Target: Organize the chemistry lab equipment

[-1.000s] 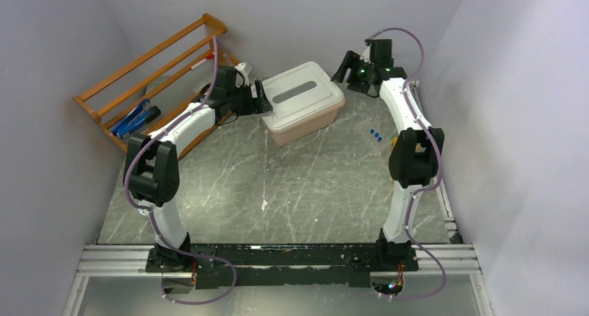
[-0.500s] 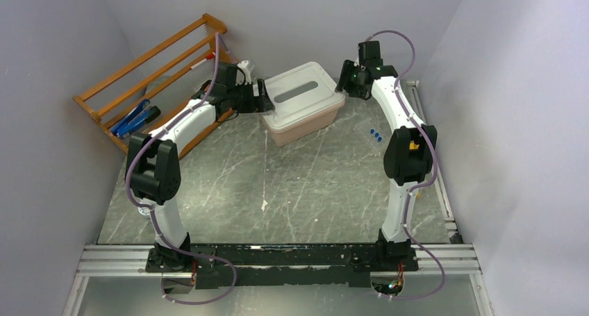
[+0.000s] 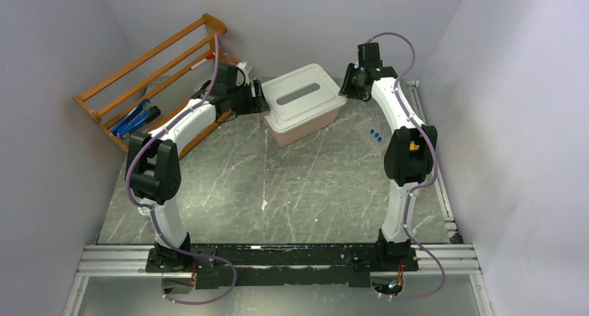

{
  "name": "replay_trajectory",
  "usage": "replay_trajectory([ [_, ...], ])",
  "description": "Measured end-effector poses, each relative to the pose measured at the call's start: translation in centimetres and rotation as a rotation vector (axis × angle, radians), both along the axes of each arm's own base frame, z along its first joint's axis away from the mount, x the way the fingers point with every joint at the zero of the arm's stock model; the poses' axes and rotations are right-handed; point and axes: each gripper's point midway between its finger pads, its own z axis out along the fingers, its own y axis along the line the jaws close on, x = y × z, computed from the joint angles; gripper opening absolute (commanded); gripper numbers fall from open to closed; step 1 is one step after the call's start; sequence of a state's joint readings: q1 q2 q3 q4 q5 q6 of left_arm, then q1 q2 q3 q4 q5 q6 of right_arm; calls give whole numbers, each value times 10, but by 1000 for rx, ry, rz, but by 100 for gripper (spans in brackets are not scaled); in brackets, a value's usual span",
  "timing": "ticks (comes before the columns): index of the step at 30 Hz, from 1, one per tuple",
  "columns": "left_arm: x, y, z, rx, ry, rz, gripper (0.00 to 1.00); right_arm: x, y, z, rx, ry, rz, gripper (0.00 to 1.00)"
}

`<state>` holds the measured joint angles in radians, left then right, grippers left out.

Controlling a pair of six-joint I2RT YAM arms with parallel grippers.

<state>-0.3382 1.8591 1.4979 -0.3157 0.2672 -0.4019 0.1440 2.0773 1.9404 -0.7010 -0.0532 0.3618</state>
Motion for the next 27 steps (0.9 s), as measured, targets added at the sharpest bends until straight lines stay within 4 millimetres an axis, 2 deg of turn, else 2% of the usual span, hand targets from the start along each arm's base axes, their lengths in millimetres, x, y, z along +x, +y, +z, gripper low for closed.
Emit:
replay_trajectory([
  [4,3,2,0,-2,5,34,61,0,0,0,0,1,1,42],
  [6,5,5,0,2,3,59,60,1,1,1,-3,3,-2,46],
  [12,11,16,2,66,1,119,79,1,-1,4,-28,19,-25,57],
  [15,14,18,13,95,-26,118,89,4,-1,16,-30,0,-31,68],
  [17,17,20,26,107,-63,117,91,4,-2,30,-30,-29,-34,74],
  [19,13,23,39,115,-87,112,92,-1,-4,47,-34,-64,-38,98],
  [21,6,27,58,116,-120,106,92,-16,-8,63,-51,-98,-48,100],
  [23,-7,32,85,102,-172,105,91,-42,-13,79,-82,-127,-65,100],
  [27,-52,48,134,63,-277,110,91,-99,-15,97,-98,-197,-96,100],
])
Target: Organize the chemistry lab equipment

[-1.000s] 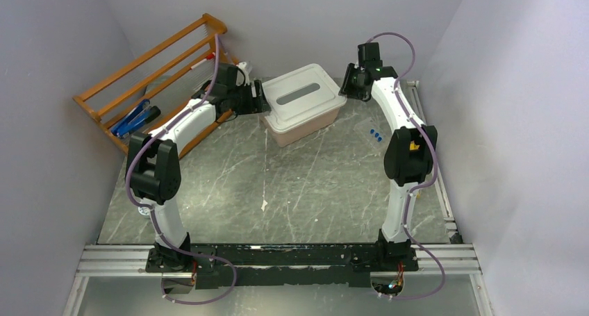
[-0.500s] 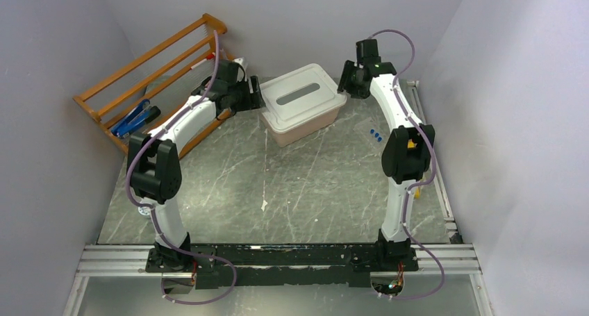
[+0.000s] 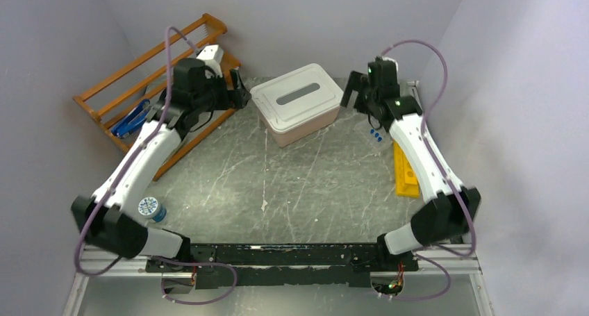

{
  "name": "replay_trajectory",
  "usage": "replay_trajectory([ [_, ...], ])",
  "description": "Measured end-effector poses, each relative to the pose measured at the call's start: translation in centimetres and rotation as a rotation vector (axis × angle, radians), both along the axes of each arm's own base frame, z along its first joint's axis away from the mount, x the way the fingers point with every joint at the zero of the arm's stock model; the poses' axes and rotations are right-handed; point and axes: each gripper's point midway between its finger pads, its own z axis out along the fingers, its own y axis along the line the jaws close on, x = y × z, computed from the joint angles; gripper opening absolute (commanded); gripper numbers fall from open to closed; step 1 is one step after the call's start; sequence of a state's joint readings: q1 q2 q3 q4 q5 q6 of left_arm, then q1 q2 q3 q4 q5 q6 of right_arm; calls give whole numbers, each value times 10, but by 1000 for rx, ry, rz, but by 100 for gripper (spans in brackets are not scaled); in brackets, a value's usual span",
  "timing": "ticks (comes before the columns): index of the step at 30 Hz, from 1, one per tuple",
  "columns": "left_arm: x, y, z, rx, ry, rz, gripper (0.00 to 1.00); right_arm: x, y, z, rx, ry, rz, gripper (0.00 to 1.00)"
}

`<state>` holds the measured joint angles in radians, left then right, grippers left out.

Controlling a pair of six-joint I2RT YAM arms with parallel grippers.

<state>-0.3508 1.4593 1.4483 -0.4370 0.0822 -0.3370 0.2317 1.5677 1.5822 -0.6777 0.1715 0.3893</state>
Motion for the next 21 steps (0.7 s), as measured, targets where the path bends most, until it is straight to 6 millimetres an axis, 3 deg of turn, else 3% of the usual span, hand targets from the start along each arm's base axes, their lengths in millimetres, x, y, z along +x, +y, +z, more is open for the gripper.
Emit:
replay_trajectory([
  [3,-38,13,19,-17,-45,1,91,-47,-3,-4,4,-18,-5,100],
  [8,-85,34,28,-14,-56,17,94,-95,-21,2,-15,-30,-23,100],
  [12,-129,60,43,-5,-96,65,95,-131,-35,37,-22,-123,-23,100],
  [18,-187,109,77,55,-229,173,96,-183,-53,106,-10,-310,-25,100],
  [21,-214,128,93,66,-289,205,96,-204,-59,125,0,-364,-24,100],
])
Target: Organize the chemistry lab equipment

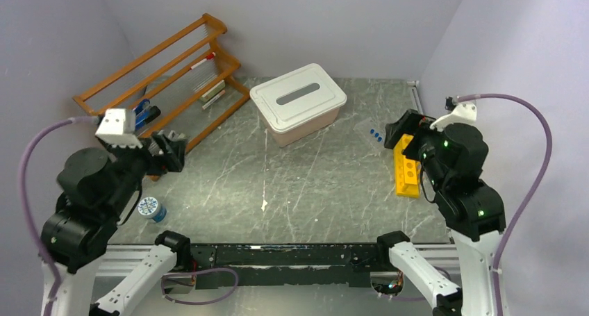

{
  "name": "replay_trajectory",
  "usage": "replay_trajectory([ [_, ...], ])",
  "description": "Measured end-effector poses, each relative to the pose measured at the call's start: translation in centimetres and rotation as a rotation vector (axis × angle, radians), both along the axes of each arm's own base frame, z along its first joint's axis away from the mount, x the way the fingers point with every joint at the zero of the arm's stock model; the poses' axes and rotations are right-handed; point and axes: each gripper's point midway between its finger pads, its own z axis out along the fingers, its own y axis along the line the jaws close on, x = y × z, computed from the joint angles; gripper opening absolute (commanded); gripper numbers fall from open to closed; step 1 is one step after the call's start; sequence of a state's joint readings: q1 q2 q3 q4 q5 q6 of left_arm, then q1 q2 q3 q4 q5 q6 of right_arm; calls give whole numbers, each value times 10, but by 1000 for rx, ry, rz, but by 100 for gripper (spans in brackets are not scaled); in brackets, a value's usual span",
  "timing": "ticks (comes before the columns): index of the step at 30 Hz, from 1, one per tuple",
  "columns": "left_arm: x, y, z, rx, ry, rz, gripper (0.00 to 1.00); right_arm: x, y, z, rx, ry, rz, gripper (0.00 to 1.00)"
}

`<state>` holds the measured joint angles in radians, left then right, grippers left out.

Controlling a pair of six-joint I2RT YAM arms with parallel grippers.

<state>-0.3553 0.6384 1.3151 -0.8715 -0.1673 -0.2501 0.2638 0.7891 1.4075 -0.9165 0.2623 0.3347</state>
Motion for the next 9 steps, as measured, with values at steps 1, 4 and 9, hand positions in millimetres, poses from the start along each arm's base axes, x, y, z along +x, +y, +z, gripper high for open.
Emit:
replay_trajectory([
  [1,-6,4,3,0,-12,7,96,-4,-1,2,2,-6,0,100],
  [4,-21,12,5,1,-17,18,96,-16,-4,-2,-1,8,0,100],
  [9,-27,14,-9,18,37,19,97,-25,-7,-10,-10,40,-2,100],
])
